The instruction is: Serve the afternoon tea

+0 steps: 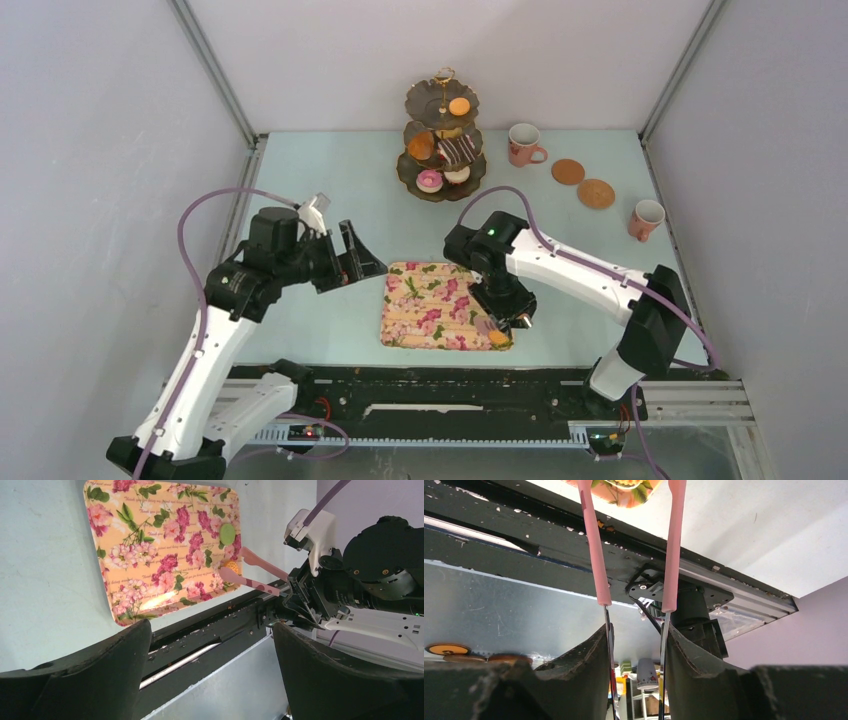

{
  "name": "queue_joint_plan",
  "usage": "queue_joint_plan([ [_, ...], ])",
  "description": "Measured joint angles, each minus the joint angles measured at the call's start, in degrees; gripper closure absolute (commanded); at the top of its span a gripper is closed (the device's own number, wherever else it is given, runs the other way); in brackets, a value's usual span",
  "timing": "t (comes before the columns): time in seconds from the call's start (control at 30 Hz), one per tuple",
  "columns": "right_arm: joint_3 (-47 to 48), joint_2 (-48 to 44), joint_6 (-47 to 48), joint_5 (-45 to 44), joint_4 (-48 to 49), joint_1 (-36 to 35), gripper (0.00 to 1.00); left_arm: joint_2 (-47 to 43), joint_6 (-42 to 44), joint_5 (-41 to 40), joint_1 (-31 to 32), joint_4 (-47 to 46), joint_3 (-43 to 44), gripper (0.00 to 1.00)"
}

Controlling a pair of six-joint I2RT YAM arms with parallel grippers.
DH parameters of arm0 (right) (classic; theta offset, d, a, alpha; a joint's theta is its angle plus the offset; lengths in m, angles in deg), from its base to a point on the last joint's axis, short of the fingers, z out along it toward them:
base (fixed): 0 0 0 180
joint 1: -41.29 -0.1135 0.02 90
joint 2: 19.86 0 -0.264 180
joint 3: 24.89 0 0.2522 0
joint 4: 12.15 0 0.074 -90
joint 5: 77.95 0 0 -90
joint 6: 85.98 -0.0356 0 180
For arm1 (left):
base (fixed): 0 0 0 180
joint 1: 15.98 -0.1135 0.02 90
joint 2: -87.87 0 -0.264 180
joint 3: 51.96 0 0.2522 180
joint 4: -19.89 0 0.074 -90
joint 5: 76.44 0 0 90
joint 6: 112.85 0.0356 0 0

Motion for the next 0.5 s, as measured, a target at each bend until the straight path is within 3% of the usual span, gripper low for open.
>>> queue_joint_plan([
  [0.5, -2.56, 0.9, -0.37, 1.53, 1.57, 0.52, 0.57, 1.75, 0.55, 0.02, 0.0, 0.28, -0.15, 0.02],
])
